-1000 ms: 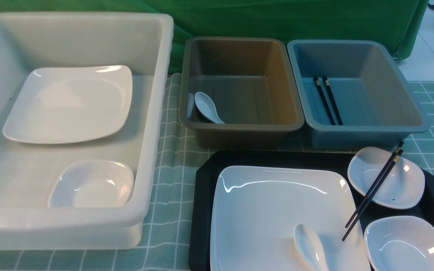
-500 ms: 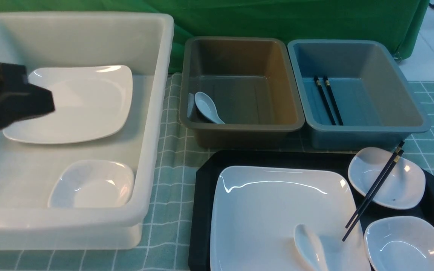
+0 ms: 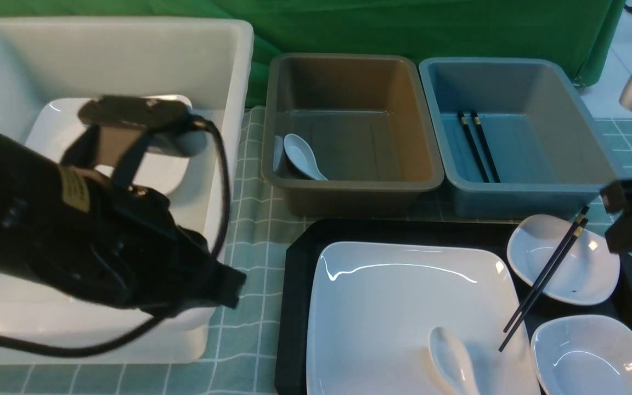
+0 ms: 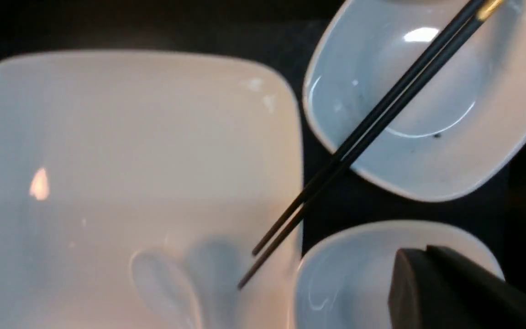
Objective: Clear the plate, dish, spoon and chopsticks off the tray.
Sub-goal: Use the right arm to grab a pair of chopsticks from the plate
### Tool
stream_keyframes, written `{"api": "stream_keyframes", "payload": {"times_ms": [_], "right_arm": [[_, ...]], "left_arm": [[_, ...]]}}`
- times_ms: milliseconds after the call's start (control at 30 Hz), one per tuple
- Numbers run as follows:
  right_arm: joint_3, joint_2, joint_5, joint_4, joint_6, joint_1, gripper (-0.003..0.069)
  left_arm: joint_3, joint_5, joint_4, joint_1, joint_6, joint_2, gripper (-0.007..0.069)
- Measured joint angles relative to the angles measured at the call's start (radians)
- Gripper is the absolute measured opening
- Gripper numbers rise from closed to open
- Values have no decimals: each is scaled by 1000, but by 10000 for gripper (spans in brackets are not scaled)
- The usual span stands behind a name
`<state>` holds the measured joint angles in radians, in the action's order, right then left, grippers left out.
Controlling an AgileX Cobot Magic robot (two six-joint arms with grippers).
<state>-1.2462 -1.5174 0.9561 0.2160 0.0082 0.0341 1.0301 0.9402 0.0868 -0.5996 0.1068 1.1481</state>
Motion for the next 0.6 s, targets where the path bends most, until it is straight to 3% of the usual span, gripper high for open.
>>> {"api": "stream_keyframes", "payload": {"times_ms": [67, 100, 167, 300, 433, 600], "right_arm": [[-28, -72, -1, -10, 34, -9, 158], [-43, -117, -2, -10, 50, -10, 254], [-53, -174, -11, -10, 76, -10, 374], [-56, -241, -44, -10, 109, -10, 552], [-56, -286, -78, -10, 142, -10, 598], [-56, -323, -131, -10, 167, -10, 558]], "left_arm": [[0, 1, -22, 0, 1, 0, 1], [0, 1, -30, 0, 1, 0, 1], [0, 1, -35, 0, 1, 0, 1], [0, 1, -40, 0, 1, 0, 1], [0, 0, -50, 0, 1, 0, 6], [0, -1, -75, 0, 1, 0, 8]]}}
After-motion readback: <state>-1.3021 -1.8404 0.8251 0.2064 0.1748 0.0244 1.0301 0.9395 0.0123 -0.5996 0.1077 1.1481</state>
